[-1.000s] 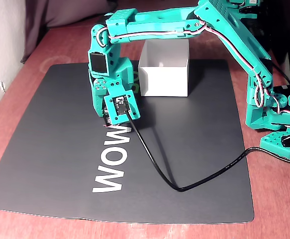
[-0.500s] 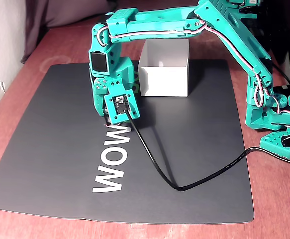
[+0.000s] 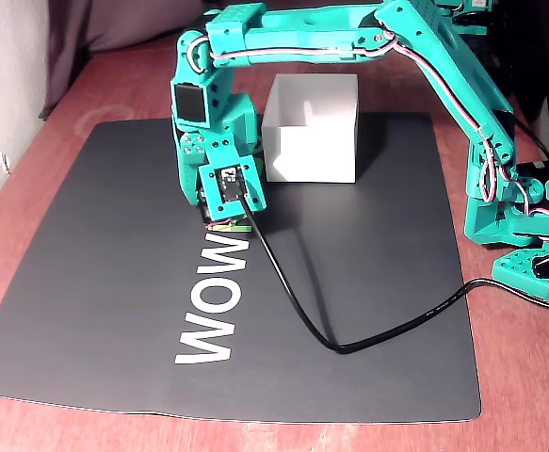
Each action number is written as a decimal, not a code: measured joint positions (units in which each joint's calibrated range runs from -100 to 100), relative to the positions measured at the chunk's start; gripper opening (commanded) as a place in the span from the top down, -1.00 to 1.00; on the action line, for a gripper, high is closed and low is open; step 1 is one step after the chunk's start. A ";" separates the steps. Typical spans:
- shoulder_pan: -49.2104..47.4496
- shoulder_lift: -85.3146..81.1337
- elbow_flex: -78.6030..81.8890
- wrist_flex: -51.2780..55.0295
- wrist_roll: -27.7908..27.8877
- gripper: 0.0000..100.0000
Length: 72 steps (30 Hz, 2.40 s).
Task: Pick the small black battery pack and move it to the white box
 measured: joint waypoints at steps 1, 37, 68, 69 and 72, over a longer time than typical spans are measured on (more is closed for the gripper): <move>0.00 -0.51 0.00 0.00 0.00 0.89; 33.62 -32.88 8.27 8.81 -6.10 0.88; 41.41 -25.34 19.45 6.98 -2.73 0.88; 41.41 -25.34 19.45 6.98 -2.73 0.88; 41.04 -25.34 19.45 6.80 -2.73 0.88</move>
